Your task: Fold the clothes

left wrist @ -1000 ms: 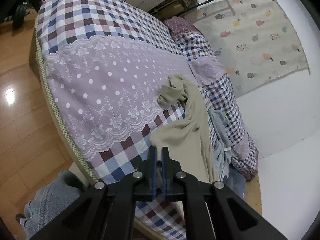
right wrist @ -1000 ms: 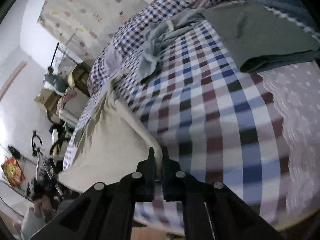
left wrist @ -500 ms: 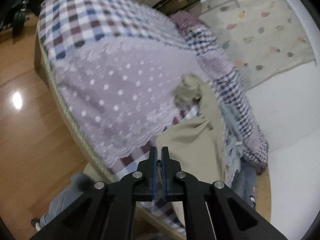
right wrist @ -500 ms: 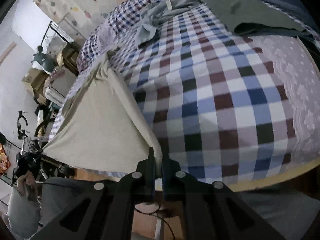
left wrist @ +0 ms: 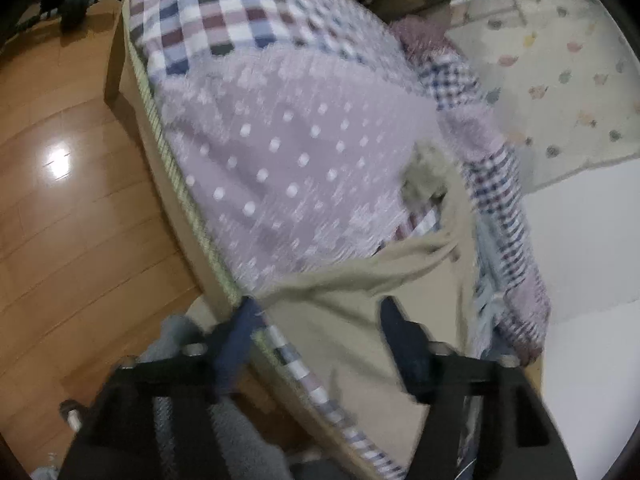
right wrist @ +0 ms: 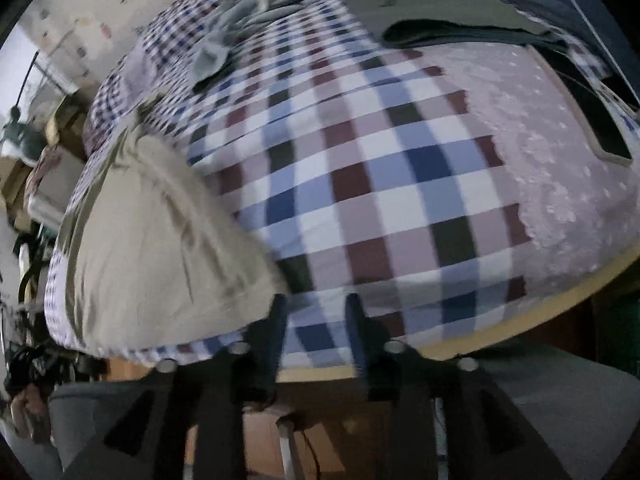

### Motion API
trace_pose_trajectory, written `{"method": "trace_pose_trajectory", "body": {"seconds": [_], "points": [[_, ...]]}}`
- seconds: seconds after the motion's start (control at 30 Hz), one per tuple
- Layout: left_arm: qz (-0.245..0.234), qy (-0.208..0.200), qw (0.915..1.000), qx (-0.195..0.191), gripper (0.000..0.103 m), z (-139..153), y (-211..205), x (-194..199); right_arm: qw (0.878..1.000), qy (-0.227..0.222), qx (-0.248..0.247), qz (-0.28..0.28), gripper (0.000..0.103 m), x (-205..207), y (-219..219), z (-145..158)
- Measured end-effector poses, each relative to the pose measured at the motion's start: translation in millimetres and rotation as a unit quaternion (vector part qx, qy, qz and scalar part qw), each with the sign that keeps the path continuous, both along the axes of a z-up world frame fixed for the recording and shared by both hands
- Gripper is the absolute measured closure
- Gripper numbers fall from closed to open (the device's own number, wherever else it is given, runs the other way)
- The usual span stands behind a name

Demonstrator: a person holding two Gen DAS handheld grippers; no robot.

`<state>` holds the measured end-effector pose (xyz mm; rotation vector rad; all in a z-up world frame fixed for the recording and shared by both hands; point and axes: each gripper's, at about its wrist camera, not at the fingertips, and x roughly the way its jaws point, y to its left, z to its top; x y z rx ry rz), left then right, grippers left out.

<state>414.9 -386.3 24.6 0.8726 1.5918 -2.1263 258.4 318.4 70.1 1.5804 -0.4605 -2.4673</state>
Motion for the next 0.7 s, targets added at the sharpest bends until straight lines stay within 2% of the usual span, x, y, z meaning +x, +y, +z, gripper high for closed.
{"method": "trace_pose_trajectory", "body": {"seconds": [0.17,0.3,0.43,0.7], "points": [[-0.004,0.066,0.9977,-0.019,0.019,21,5,-18,0.999,0.040,-0.026,-0.016,0.056,3,6,13],[-0.022,0.116,0.9928,-0.024,0.018,31,20,-50,0.998,0.054,-0.031,-0.013,0.055,1,2,19],[-0.063,0.147,0.9871,-0.015,0.017,36,43,-100,0.998,0.058,-0.026,-0.006,0.054,-2,-8,20],[-0.144,0.188,0.9691,-0.068,0.017,63,87,-207,0.998,0.064,-0.012,0.009,0.054,-8,-26,22]]}}
